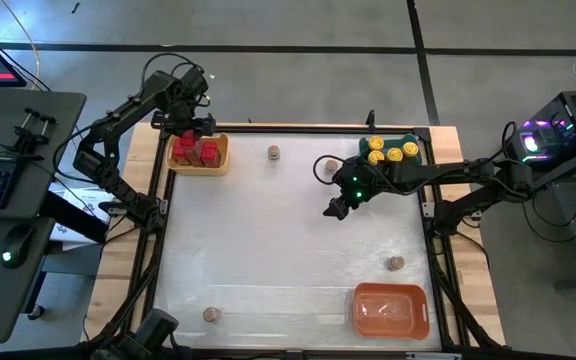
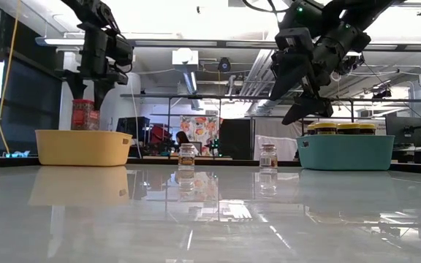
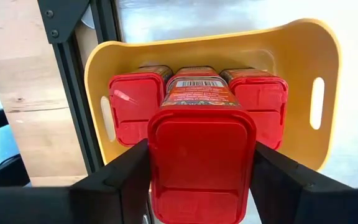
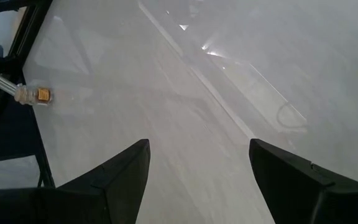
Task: Sort spices by type
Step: Stack the red seasoning can on the red seasoning can in the yellow bin
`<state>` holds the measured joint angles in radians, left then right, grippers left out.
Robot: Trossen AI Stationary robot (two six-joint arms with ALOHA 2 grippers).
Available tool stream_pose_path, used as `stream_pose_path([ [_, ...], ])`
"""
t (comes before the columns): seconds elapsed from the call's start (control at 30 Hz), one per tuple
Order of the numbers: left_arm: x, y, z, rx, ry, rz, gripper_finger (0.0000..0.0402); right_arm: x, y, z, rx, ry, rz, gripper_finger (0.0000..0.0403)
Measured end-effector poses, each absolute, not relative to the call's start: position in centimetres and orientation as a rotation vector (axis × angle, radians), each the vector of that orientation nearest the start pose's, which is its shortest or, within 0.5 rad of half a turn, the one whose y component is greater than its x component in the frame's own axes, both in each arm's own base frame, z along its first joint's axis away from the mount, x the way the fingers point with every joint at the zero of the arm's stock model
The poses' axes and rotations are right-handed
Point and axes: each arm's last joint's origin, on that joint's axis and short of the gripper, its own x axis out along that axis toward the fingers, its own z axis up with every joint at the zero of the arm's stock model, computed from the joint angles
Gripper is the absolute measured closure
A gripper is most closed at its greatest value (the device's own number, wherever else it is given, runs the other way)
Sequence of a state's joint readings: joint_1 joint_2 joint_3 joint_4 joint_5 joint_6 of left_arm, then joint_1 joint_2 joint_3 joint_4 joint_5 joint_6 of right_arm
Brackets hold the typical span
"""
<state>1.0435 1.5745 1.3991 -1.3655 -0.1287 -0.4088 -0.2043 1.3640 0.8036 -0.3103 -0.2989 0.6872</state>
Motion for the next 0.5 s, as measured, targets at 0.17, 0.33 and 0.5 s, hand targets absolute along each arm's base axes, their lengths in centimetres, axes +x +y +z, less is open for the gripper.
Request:
stream_pose_path([
  [0.17, 13.53, 23.98, 28.72, -1.006, 1.281, 1.226, 0.0168, 26.29, -4.58, 20.95, 0.861, 0.850, -0.207, 0.0132],
  [0.33, 13.49, 23.90, 28.72, -0.980, 1.310, 1.193, 0.0163, 26.29, -4.58, 20.95, 0.861, 0.850, -0.207, 0.0132],
  [0.5, 13.47, 23.88, 28.72, -0.973, 1.318, 1.184, 0.0161, 26.29, -4.58, 20.95, 0.861, 0.850, -0.207, 0.0132],
])
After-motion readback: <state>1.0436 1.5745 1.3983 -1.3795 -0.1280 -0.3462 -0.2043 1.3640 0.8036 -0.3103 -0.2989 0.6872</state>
